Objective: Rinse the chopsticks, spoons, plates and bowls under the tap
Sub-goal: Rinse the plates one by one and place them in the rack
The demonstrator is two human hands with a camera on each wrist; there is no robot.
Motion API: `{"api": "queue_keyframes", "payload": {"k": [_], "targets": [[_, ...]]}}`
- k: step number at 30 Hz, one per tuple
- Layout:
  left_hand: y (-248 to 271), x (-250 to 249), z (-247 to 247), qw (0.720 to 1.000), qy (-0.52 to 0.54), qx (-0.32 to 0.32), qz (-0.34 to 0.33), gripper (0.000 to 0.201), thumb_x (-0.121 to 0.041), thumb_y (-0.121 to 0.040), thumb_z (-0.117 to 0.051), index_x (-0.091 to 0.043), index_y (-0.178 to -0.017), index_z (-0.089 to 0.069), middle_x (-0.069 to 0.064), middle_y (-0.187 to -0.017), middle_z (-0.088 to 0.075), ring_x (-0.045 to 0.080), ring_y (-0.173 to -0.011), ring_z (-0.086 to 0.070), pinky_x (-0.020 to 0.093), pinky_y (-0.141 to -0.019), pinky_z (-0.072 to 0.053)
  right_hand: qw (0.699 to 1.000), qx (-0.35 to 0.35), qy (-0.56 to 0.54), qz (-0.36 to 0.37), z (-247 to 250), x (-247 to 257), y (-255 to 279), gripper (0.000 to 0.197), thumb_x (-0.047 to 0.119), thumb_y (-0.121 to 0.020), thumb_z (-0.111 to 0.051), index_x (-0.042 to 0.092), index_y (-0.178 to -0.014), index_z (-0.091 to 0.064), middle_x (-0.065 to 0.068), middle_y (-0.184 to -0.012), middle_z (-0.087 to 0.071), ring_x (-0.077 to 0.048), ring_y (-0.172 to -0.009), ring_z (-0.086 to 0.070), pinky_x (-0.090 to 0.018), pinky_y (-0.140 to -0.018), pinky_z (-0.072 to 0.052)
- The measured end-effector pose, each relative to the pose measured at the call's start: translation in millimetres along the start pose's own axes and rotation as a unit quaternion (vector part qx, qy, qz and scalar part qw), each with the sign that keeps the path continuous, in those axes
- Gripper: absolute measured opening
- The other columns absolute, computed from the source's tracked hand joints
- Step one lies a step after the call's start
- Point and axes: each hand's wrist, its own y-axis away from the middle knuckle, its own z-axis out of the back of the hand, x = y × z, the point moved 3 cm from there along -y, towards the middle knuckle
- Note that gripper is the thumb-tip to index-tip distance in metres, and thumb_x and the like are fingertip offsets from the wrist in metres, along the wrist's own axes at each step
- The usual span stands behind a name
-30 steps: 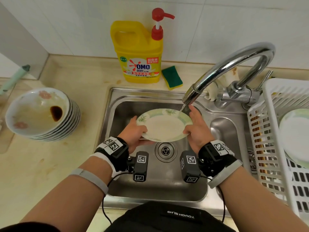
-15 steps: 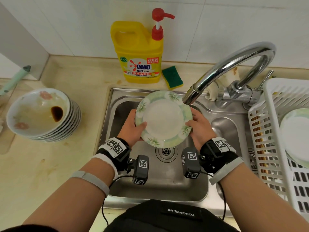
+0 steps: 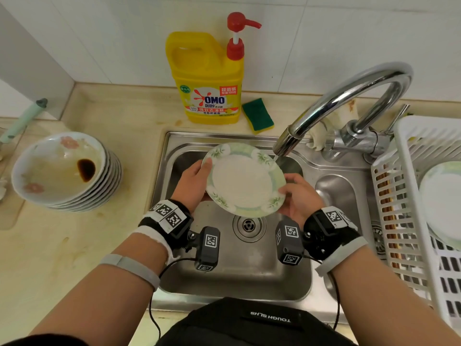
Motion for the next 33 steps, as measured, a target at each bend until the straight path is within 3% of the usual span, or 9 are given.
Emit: {"api": "queue_keyframes", "payload": {"k": [5, 10, 13, 15, 17, 19, 24, 30, 33], "targets": [[-2.5, 21.8, -6.2, 0.997, 0.013, 0.005, 0.080, 0.033, -0.025, -0.108, -0.041, -0.005, -0.124, -0.062, 0.017, -0.116, -0.070, 0.029, -0.100, -0.071, 0.035, -0.066, -0.062, 0.999, -0.026, 0.016, 0.044, 4.8, 21.5, 5.9, 0.024, 0.001, -0.095, -0.045, 0.003, -0.110, -0.064, -0.020, -0.100, -0.071, -0.031, -0.082, -0.070, -0.037, -0.061, -0.061], [0.5, 36.9, -20.3, 0.993, -0.022, 0.029, 0.114, 0.027, -0.020, -0.108, -0.041, -0.009, -0.125, -0.058, 0.012, -0.112, -0.070, 0.022, -0.090, -0.069, 0.028, -0.057, -0.057, 0.986, -0.073, 0.078, 0.126, 7.0, 40.2, 12.3, 0.021, 0.010, -0.093, -0.052, 0.010, -0.093, -0.073, -0.016, -0.086, -0.071, -0.024, -0.067, -0.067, -0.029, -0.057, -0.055], [3.8, 38.5, -29.0, 0.991, 0.015, 0.049, 0.124, 0.023, -0.016, -0.108, -0.043, -0.007, -0.124, -0.058, 0.015, -0.115, -0.069, 0.024, -0.088, -0.071, 0.029, -0.056, -0.060, 0.970, -0.083, 0.113, 0.200, 7.4, 53.2, 19.3, 0.027, 0.013, -0.092, -0.054, 0.025, -0.079, -0.074, 0.003, -0.076, -0.070, -0.018, -0.075, -0.063, -0.030, -0.070, -0.051], [4.0, 37.9, -31.9, 0.990, 0.038, 0.057, 0.124, 0.024, -0.015, -0.108, -0.045, -0.008, -0.127, -0.057, 0.017, -0.119, -0.069, 0.030, -0.093, -0.073, 0.033, -0.061, -0.062, 0.961, -0.075, 0.119, 0.236, 5.6, 58.6, 23.3, 0.031, 0.010, -0.095, -0.055, 0.032, -0.088, -0.075, 0.021, -0.079, -0.073, -0.007, -0.082, -0.066, -0.028, -0.077, -0.051], [3.0, 37.0, -32.7, 0.989, 0.065, 0.055, 0.118, 0.024, -0.012, -0.107, -0.047, -0.012, -0.129, -0.057, 0.016, -0.120, -0.070, 0.032, -0.095, -0.075, 0.035, -0.068, -0.063, 0.957, -0.060, 0.116, 0.261, 3.4, 60.0, 25.7, 0.036, 0.009, -0.098, -0.055, 0.038, -0.095, -0.075, 0.027, -0.085, -0.073, 0.001, -0.087, -0.067, -0.026, -0.082, -0.052], [1.6, 34.6, -31.7, 0.990, 0.087, 0.048, 0.101, 0.025, -0.008, -0.106, -0.048, -0.017, -0.127, -0.058, 0.012, -0.122, -0.069, 0.031, -0.098, -0.074, 0.036, -0.072, -0.063, 0.956, -0.047, 0.101, 0.271, 1.7, 58.7, 25.3, 0.040, 0.008, -0.100, -0.054, 0.042, -0.099, -0.074, 0.024, -0.093, -0.075, -0.002, -0.094, -0.070, -0.027, -0.086, -0.054], [-2.0, 22.2, -17.7, 0.998, 0.064, 0.014, 0.023, 0.028, -0.005, -0.103, -0.053, -0.022, -0.124, -0.062, 0.006, -0.120, -0.072, 0.027, -0.109, -0.071, 0.042, -0.086, -0.062, 0.967, -0.037, 0.027, 0.249, -2.1, 50.3, 17.4, 0.040, 0.003, -0.092, -0.055, 0.036, -0.099, -0.077, 0.000, -0.098, -0.076, -0.021, -0.095, -0.072, -0.046, -0.089, -0.059], [1.0, 2.3, 2.6, 0.999, 0.029, -0.007, -0.042, 0.023, -0.010, -0.103, -0.055, -0.028, -0.111, -0.069, -0.002, -0.106, -0.077, 0.018, -0.100, -0.074, 0.031, -0.078, -0.062, 0.987, -0.024, -0.051, 0.150, -4.2, 33.6, 6.6, 0.033, -0.001, -0.100, -0.048, 0.023, -0.100, -0.071, -0.002, -0.092, -0.076, -0.019, -0.085, -0.071, -0.039, -0.077, -0.060], [2.1, -9.2, 11.3, 0.998, 0.017, -0.011, -0.056, 0.019, -0.014, -0.102, -0.058, -0.025, -0.108, -0.073, -0.001, -0.101, -0.079, 0.016, -0.093, -0.075, 0.028, -0.074, -0.061, 0.996, -0.011, -0.059, 0.072, -4.5, 18.0, 0.8, 0.024, 0.003, -0.101, -0.050, 0.018, -0.102, -0.069, -0.010, -0.099, -0.075, -0.025, -0.090, -0.071, -0.044, -0.085, -0.060]]}}
